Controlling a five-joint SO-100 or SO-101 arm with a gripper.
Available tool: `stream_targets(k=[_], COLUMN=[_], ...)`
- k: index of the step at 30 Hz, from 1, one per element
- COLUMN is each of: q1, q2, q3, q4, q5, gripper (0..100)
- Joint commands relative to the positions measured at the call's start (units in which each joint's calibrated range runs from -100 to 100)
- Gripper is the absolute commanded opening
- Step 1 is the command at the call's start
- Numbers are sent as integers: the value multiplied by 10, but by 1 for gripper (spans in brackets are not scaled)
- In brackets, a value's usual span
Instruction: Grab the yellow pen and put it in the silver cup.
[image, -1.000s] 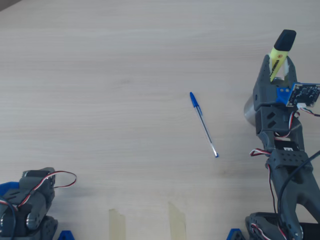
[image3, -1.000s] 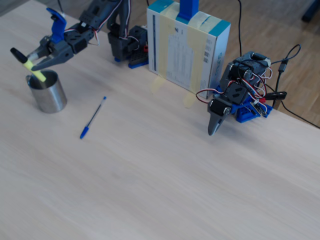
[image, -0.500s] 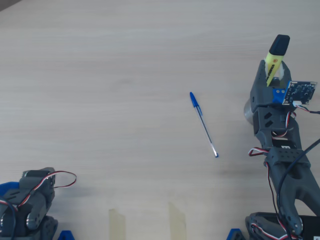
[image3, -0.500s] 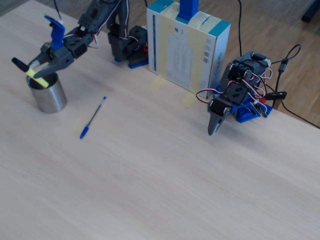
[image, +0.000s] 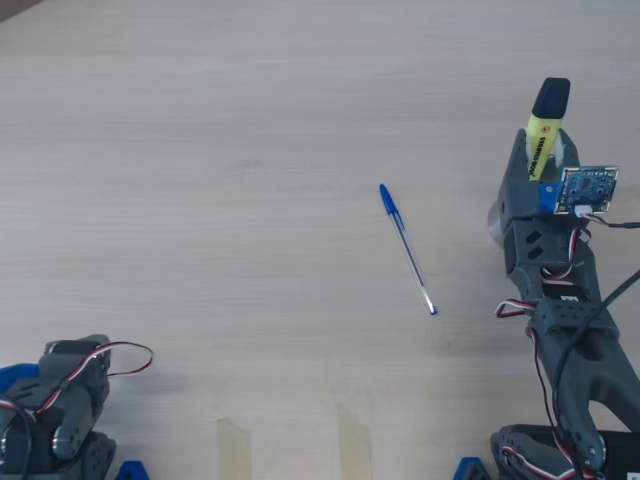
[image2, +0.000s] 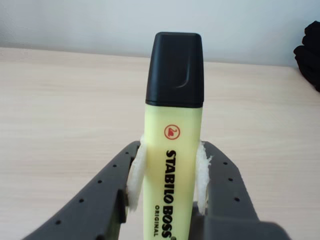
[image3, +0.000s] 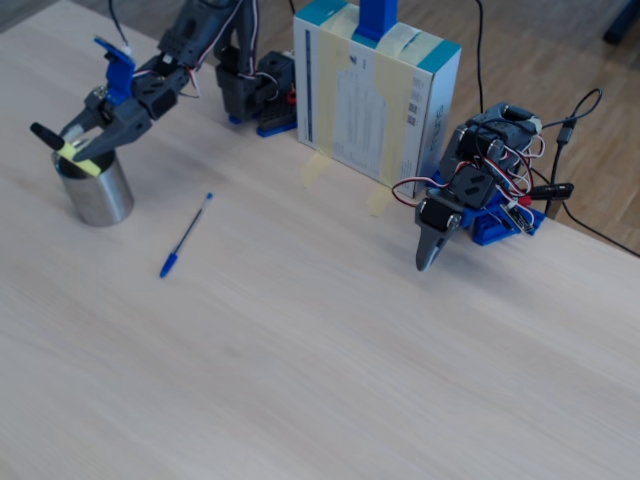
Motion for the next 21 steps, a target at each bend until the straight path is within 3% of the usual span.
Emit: stream_targets(k=[1, 21], q1=[6, 11], q2=[-4, -6], q3=[8, 41], q4=[-5, -4], q5=[8, 9], gripper=[2, 2])
